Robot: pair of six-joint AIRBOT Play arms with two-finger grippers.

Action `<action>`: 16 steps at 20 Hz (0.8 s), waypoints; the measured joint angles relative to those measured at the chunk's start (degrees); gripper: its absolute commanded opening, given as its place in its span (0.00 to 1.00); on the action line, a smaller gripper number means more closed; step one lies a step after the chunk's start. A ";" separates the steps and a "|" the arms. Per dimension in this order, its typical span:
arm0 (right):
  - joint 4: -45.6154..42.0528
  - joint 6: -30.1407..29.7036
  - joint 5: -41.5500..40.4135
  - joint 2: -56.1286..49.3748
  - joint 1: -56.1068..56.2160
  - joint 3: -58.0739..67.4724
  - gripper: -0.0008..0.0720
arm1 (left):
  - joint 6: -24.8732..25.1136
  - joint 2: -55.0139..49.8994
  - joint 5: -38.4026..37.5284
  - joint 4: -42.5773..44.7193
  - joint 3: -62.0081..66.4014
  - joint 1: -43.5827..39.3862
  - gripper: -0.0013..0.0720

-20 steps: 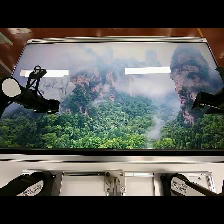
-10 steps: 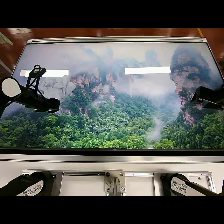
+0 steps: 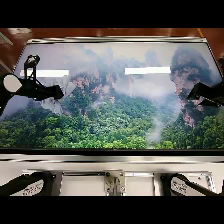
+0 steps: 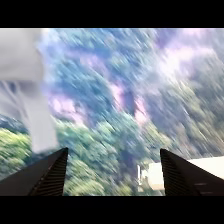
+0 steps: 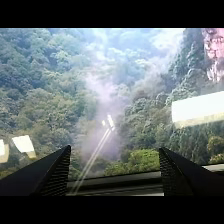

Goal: Fold the shirts.

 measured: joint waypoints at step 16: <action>0.74 -0.37 2.21 0.00 0.00 0.00 0.93 | 0.22 -39.63 -6.73 4.24 28.50 12.09 0.26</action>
